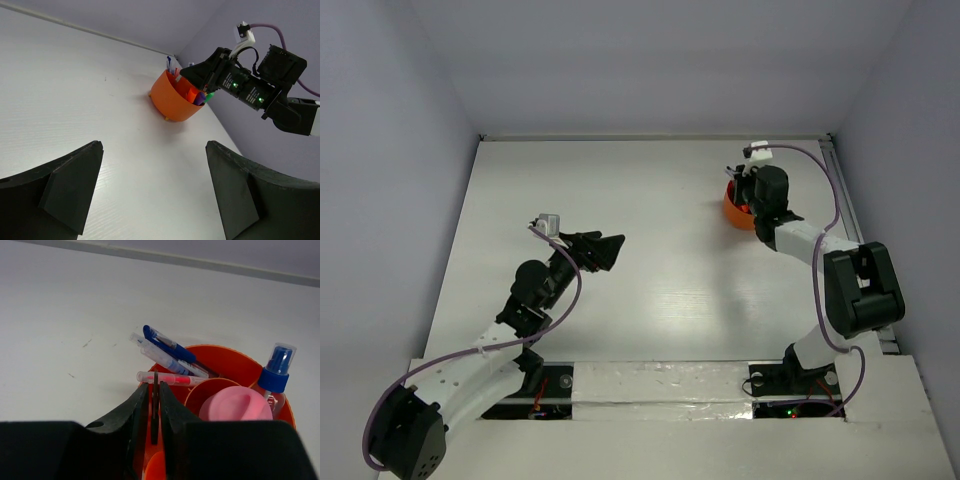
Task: Sort the stationery into containers
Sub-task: Place the scissors in the storage box, then reset both arms
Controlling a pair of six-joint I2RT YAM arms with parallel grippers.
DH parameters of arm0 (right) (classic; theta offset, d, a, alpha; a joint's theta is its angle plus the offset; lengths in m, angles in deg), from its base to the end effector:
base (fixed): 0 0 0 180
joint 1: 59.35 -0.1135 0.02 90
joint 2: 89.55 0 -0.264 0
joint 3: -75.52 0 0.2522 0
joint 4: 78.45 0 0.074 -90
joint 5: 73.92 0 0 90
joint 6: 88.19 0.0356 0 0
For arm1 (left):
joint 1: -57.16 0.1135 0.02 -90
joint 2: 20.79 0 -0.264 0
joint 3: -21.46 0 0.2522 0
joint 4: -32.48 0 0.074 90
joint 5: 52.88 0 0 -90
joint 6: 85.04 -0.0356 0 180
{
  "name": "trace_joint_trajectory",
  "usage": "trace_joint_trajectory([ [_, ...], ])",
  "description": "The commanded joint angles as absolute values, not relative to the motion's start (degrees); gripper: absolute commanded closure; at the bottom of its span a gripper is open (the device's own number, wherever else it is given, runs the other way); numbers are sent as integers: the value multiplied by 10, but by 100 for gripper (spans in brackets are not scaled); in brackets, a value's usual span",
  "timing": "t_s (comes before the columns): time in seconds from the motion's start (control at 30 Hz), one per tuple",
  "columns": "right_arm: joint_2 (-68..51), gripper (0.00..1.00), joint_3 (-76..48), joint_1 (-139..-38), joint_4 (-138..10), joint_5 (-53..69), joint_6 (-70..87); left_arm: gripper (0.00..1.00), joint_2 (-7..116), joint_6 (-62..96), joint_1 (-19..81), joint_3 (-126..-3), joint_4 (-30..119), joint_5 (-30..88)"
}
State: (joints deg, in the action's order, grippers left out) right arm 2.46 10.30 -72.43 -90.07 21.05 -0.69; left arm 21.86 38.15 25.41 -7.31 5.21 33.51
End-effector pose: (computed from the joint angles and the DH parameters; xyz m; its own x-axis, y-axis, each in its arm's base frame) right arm 0.3514 0.0785 0.2350 -0.2484 -0.1023 -0.9632 -0.1550 0.9858 -0.0647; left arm 0.1495 -0.0952 0.2572 -0.1512 -0.5489 -0.8221 0.5909 0.6165 -0.5203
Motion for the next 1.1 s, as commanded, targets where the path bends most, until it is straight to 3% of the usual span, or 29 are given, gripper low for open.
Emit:
trace_joint_trajectory([
  [0.0,11,77,106,-722,-948,231,-8,19,216,374,258,-71,13,327],
  [0.03,9,67,108,-722,-950,233,-7,19,216,373,258,-71,15,329],
  [0.1,8,63,109,-722,-949,232,-2,19,213,374,258,-71,15,326],
  [0.13,6,57,109,-722,-947,232,0,19,211,373,258,-71,14,328],
  [0.23,-11,50,113,-722,-945,220,17,19,211,373,258,-71,18,330],
  [0.33,-56,50,116,-722,-934,209,54,19,210,373,258,-70,16,333],
  [0.4,-102,50,125,-722,-931,194,87,19,212,372,258,-70,19,335],
  [0.47,-137,57,132,-722,-922,164,122,18,212,370,258,-71,19,335],
  [0.6,-256,99,168,-722,-912,94,180,18,205,362,258,-75,35,350],
  [0.87,-482,100,185,-722,-832,66,262,17,186,398,258,-74,33,359],
  [1.0,-596,90,188,-722,-819,56,281,17,140,427,258,-115,76,336],
  [1.07,-637,76,195,-722,-822,59,284,17,106,428,258,-126,86,323],
])
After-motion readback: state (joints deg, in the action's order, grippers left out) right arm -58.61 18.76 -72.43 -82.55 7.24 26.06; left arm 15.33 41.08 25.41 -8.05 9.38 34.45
